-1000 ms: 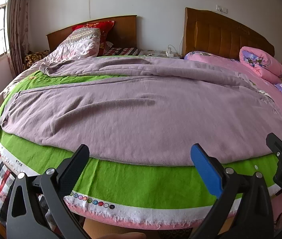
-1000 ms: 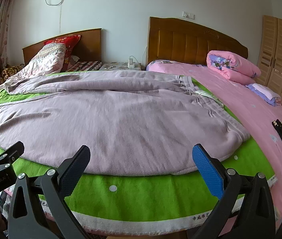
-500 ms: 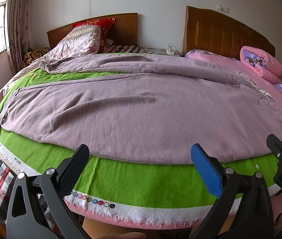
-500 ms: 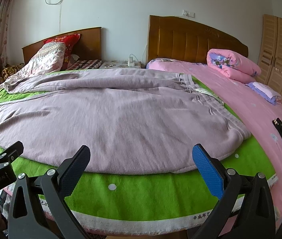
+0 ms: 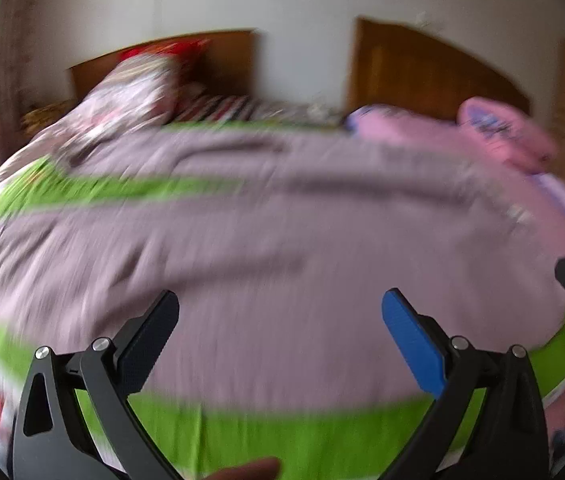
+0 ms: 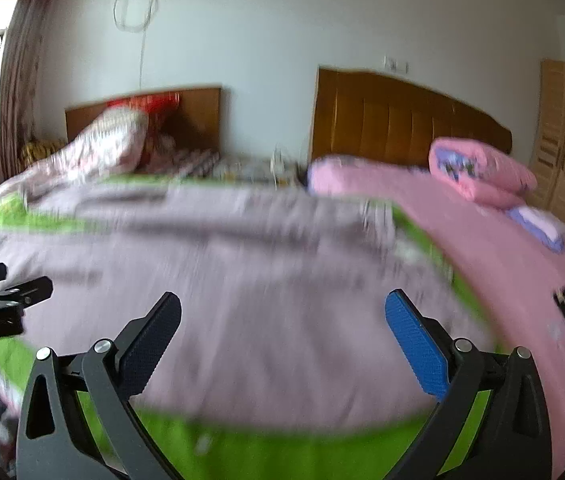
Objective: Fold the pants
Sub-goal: 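Grasp the sweatpants leg edge with the right tool and lift it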
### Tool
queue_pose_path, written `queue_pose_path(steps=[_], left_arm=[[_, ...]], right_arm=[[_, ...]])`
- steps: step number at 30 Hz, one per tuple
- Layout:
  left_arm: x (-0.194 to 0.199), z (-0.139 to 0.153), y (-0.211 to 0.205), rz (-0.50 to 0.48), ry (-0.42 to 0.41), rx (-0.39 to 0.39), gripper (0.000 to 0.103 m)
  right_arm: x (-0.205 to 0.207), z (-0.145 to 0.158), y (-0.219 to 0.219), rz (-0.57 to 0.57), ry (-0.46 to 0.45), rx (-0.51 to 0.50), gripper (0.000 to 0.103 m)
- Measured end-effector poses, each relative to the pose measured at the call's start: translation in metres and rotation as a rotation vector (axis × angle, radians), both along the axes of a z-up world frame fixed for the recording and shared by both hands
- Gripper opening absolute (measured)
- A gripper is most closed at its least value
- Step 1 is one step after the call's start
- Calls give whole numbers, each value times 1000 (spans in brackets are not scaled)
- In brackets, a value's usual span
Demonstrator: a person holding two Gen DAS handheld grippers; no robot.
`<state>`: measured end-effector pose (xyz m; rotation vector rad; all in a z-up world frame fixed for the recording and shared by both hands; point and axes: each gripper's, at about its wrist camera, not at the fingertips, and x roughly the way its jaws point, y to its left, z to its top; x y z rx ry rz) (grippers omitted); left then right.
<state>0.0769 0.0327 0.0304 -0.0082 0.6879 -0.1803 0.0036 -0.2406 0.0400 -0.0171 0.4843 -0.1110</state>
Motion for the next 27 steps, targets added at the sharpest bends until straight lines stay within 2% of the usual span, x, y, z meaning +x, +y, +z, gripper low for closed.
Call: queue_pose_path(steps=[1, 3, 6, 8, 10, 12, 13, 16, 19, 22, 24, 27], left_arm=[[16, 12, 2, -1, -22, 22, 101], [55, 41, 5, 23, -90, 117, 101], [111, 67, 13, 65, -131, 203, 101], [160, 75, 20, 10, -61, 164, 101], [207, 70, 24, -96, 15, 101, 101], [241, 63, 25, -123, -42, 106, 101], [263, 54, 23, -179, -47, 108, 101], [325, 20, 11, -380, 119, 96, 101], [357, -4, -7, -469, 161, 171, 101], [382, -23, -26, -584, 210, 212, 99], [396, -29, -40, -650, 235, 223, 94], [414, -41, -54, -740, 294, 209, 85]], right_arm=[[12, 13, -14, 13, -17, 16, 99], [46, 39, -52, 11, -38, 68, 99], [96, 70, -115, 13, -74, 213, 99], [131, 82, -148, 14, -99, 256, 99], [180, 83, -169, 76, -69, 229, 99], [231, 70, -174, 183, 39, 163, 99], [263, 55, -176, 258, 125, 129, 99], [329, 11, -179, 362, 314, 25, 99], [381, -35, -186, 441, 457, -53, 98], [416, -68, -195, 490, 560, -39, 98], [437, -84, -201, 534, 631, -10, 88], [444, -98, -208, 605, 664, 48, 84]])
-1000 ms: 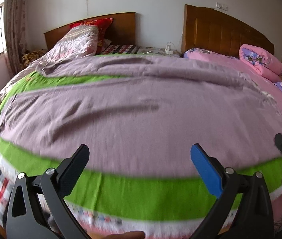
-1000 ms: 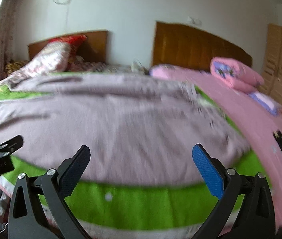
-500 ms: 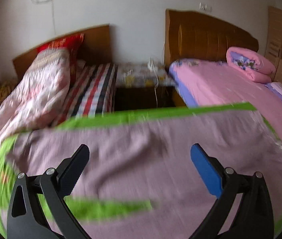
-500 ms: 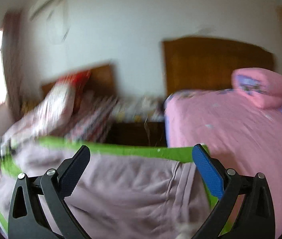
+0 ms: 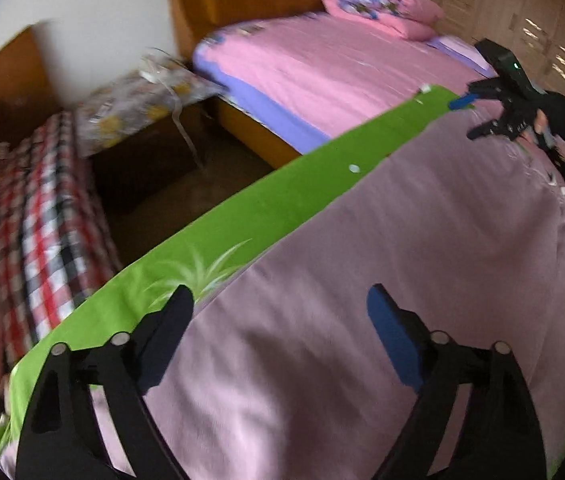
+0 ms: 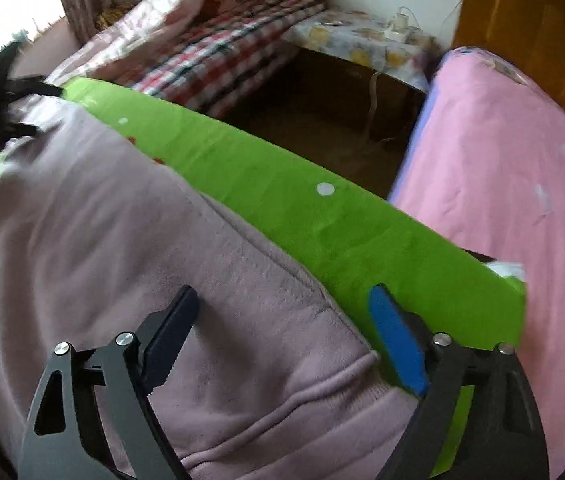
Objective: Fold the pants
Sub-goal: 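Grasp the sweatpants leg edge with the right tool and lift it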
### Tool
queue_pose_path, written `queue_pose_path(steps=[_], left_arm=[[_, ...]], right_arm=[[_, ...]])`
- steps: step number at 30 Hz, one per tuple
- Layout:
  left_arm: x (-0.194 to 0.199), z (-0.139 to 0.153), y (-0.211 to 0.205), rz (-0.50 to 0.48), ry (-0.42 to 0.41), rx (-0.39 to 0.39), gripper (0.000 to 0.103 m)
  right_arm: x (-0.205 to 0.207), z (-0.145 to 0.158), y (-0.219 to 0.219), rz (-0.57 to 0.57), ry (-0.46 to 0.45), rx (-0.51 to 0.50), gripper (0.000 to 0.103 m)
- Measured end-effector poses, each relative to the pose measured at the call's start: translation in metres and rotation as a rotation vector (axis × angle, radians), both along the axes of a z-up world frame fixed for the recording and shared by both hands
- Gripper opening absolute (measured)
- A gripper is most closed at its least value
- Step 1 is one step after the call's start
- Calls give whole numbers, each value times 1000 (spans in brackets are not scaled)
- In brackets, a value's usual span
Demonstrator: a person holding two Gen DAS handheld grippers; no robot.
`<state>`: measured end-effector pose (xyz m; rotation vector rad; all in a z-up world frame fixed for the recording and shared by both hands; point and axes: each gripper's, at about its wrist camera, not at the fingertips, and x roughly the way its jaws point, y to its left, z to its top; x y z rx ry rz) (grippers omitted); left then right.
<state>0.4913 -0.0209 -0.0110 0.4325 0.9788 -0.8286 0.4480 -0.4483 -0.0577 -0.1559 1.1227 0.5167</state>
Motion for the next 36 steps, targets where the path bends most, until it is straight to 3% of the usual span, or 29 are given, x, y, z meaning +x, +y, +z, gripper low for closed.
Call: queue_pose_path(steps=[1, 2, 3, 5, 7, 13, 18, 20, 21, 23, 27, 29, 32, 34, 36], left_arm=[[4, -3, -2, -22, 21, 2, 80], [8, -6, -5, -46, 42, 3, 74], [11, -7, -8, -64, 58, 4, 71], [13, -8, -13, -94, 84, -3, 69], [18, -9, -16, -113, 99, -18, 69], [30, -12, -20, -131, 137, -39, 74], [38, -22, -21, -97, 141, 5, 81], [39, -23, -17, -81, 151, -19, 80], [38, -21, -15, -66, 155, -33, 76], [33, -17, -9, -64, 169, -56, 19], [-7, 24, -2, -40, -45, -5, 9], [-44, 66, 6, -23, -202, -1, 9], [-135, 129, 20, -21, -476, 28, 9], [-201, 154, 29, -34, -579, 18, 9], [-261, 161, 37, -50, -633, 13, 9]], right_arm=[[1, 1, 0, 13, 1, 1, 81], [1, 3, -2, 29, 0, 6, 69], [-4, 4, -4, 39, -3, 21, 46], [-13, 8, -7, 57, -14, 36, 30], [-28, 19, -4, 94, -94, 7, 18], [-80, 66, 5, 97, -340, -35, 15], [-125, 99, 7, 115, -434, -13, 15], [-138, 107, 8, 107, -453, -19, 14], [-143, 110, 11, 97, -461, -27, 14], [-147, 111, 16, 77, -467, -56, 14], [-152, 114, 29, 22, -484, -139, 14], [-161, 123, 31, -4, -512, -143, 14], [-202, 150, 28, -31, -595, -95, 14], [-243, 166, 25, -44, -657, -65, 14], [-290, 170, 21, -57, -690, -42, 14]])
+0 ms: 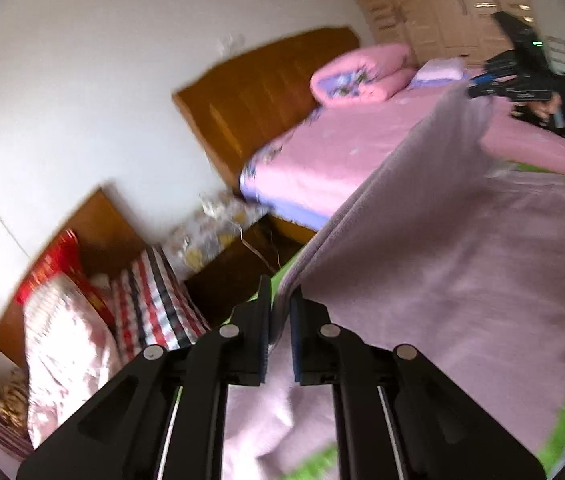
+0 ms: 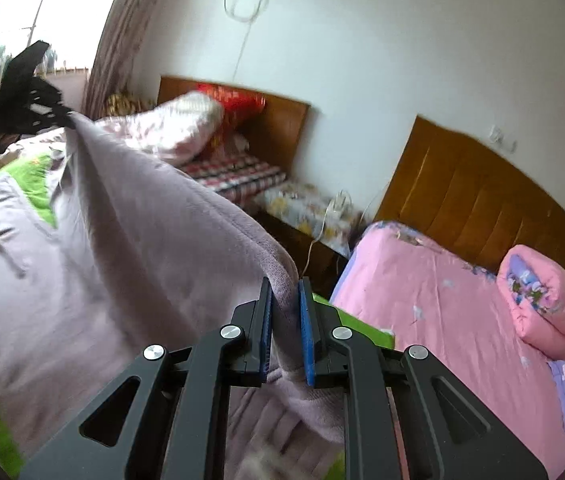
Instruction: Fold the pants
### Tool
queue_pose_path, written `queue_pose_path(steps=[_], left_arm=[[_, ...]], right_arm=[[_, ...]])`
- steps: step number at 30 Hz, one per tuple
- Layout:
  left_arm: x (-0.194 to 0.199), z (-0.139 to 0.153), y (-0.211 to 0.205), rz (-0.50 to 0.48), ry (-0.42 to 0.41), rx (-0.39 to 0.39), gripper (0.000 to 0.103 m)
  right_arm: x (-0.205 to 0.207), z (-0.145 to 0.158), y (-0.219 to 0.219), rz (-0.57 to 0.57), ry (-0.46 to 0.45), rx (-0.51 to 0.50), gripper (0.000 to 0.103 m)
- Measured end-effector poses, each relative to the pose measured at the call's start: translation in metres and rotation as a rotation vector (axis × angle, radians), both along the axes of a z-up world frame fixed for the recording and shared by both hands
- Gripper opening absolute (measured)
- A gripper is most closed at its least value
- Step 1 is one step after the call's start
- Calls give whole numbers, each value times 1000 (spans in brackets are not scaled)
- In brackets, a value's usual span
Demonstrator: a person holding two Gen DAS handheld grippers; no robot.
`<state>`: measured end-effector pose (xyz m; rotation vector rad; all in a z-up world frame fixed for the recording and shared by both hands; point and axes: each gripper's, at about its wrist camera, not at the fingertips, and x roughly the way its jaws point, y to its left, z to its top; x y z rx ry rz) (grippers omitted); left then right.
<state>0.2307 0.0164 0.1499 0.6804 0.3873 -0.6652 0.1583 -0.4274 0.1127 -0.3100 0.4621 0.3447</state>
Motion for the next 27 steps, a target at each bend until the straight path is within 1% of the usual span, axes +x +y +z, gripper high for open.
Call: queue_pose_path(steps=[1, 2, 3, 4, 5, 6, 7, 8, 9, 10, 11, 12, 13, 14, 15, 16, 17, 18, 19, 20, 21, 22, 23, 24, 25, 27], left_arm=[[-34, -4, 2, -7, -22, 17, 9], [-62, -12, 3, -12, -25, 29, 9], [-91, -28, 4, -17, -3, 33, 9], [-107, -40, 3, -18, 19, 32, 9], [-125, -60, 3, -17, 55, 33, 9], [-135, -75, 2, -16, 87, 33, 9], [-145, -98, 2, -14, 151, 36, 9], [-150, -119, 1, -1, 203, 39, 12], [-151, -131, 2, 9, 232, 41, 13], [-152, -148, 3, 23, 290, 38, 18], [-152, -158, 4, 29, 330, 28, 25], [-153, -163, 6, 40, 348, 14, 29], [-154, -163, 11, 59, 350, -21, 40], [-155, -157, 18, 78, 361, -77, 60], [-155, -152, 26, 89, 380, -128, 72], [-158, -141, 39, 115, 401, -237, 90], [-158, -135, 45, 137, 413, -303, 95], [-159, -130, 55, 161, 446, -387, 96], [-159, -127, 67, 189, 501, -482, 96], [-159, -126, 75, 226, 540, -556, 96], [-157, -128, 84, 272, 573, -619, 96], [-155, -132, 92, 326, 619, -697, 97], [-157, -138, 102, 354, 651, -745, 97], [-154, -142, 105, 380, 675, -780, 97], [-159, -147, 109, 404, 684, -811, 97], [-160, -153, 111, 435, 700, -846, 97]], right_arm=[[-22, -3, -1, -2, 0, 18, 14], [-36, -7, -1, 0, 8, 26, 14], [-57, -17, 0, -7, 29, 23, 14], [-73, -29, 1, -19, 58, 17, 14], [-83, -40, 3, -29, 86, 14, 15], [-99, -57, 5, -46, 129, 6, 15], [-113, -70, 7, -56, 164, 3, 15], [-125, -84, 10, -63, 206, 7, 15], [-134, -99, 12, -77, 247, 12, 17], [-140, -110, 13, -85, 274, 21, 18], [-145, -117, 13, -89, 296, 35, 20], [-155, -122, 12, -107, 302, 48, 24], [-162, -122, 12, -125, 299, 65, 35], [-167, -120, 10, -137, 296, 91, 41], [-175, -117, 5, -154, 288, 157, 56], [-182, -115, 0, -173, 286, 237, 63], [-185, -114, -7, -188, 291, 316, 63], [-188, -115, -11, -201, 301, 387, 63], [-190, -118, -14, -231, 309, 433, 62], [-192, -121, -16, -248, 321, 472, 61], [-191, -125, -19, -259, 341, 551, 59], [-187, -126, -22, -267, 348, 606, 58], [-182, -130, -23, -293, 355, 668, 58], [-181, -132, -25, -309, 358, 706, 58], [-177, -134, -27, -329, 367, 749, 58], [-170, -146, -36, -395, 425, 848, 58]])
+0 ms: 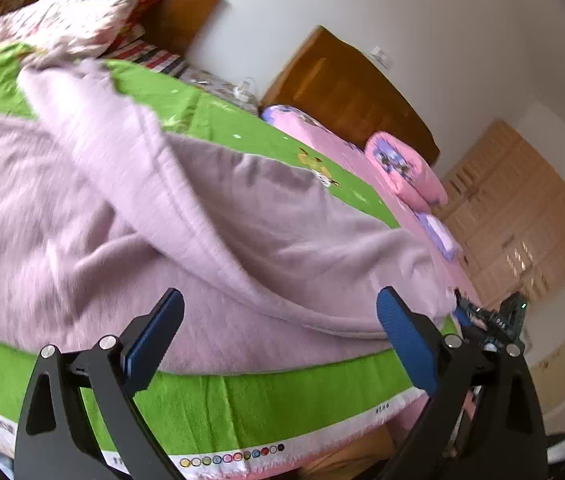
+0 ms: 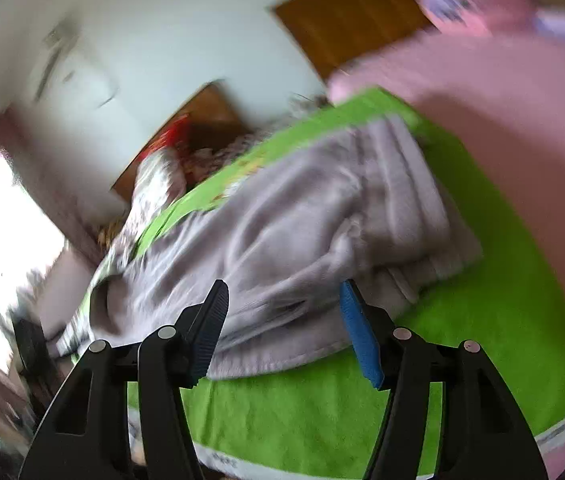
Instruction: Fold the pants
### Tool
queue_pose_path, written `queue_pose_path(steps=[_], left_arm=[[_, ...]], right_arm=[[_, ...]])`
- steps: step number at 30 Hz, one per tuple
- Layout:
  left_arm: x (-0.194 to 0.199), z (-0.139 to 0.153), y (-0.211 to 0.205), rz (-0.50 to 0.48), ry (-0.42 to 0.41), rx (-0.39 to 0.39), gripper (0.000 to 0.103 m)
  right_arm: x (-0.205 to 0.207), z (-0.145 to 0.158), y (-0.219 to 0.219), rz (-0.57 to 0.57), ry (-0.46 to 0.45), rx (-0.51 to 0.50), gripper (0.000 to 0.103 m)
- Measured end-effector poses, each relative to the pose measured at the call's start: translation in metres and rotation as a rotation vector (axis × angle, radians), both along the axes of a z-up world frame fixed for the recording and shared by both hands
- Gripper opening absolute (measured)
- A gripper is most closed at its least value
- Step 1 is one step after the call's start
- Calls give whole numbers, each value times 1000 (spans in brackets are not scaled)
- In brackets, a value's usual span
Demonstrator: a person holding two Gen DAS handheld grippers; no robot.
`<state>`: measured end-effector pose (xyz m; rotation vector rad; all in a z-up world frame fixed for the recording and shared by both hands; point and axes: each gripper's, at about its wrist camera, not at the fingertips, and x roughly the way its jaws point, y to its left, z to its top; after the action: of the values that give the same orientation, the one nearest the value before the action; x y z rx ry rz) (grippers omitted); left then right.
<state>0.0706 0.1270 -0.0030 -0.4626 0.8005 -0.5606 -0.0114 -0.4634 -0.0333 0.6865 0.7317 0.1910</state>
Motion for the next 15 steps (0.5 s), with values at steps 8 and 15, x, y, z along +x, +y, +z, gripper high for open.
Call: queue_pose_path(steps=[8, 15], left_arm=[[8, 4, 11, 60, 58, -36, 97], [43, 3, -6, 78, 151, 59, 95]], right_arm=[[5, -21, -8, -116, 73, 115, 50], [16, -19, -16, -127, 52, 94, 49]])
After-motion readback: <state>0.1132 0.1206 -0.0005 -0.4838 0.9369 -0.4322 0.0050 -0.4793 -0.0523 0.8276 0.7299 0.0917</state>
